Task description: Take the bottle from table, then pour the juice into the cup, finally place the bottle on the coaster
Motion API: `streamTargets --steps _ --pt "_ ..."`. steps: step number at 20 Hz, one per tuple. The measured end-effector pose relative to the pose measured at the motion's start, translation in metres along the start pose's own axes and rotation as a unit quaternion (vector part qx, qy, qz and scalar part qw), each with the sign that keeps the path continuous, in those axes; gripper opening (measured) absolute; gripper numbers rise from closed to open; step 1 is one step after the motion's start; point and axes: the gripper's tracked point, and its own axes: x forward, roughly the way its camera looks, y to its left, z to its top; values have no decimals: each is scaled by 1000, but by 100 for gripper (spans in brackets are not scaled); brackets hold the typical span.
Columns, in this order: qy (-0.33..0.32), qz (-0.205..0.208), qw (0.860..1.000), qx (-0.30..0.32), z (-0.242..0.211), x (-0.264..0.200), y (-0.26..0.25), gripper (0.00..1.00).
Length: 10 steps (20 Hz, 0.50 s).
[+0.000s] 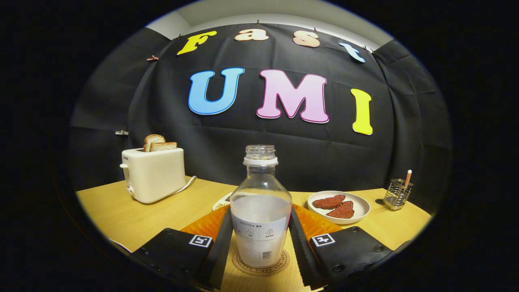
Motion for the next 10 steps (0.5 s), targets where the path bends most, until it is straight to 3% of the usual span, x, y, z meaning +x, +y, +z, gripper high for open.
streamTargets --steps 7,10 --pt "4 -13 1000 18 -5 3 -9 76" --pt "16 -15 999 27 -10 -1 -11 81"
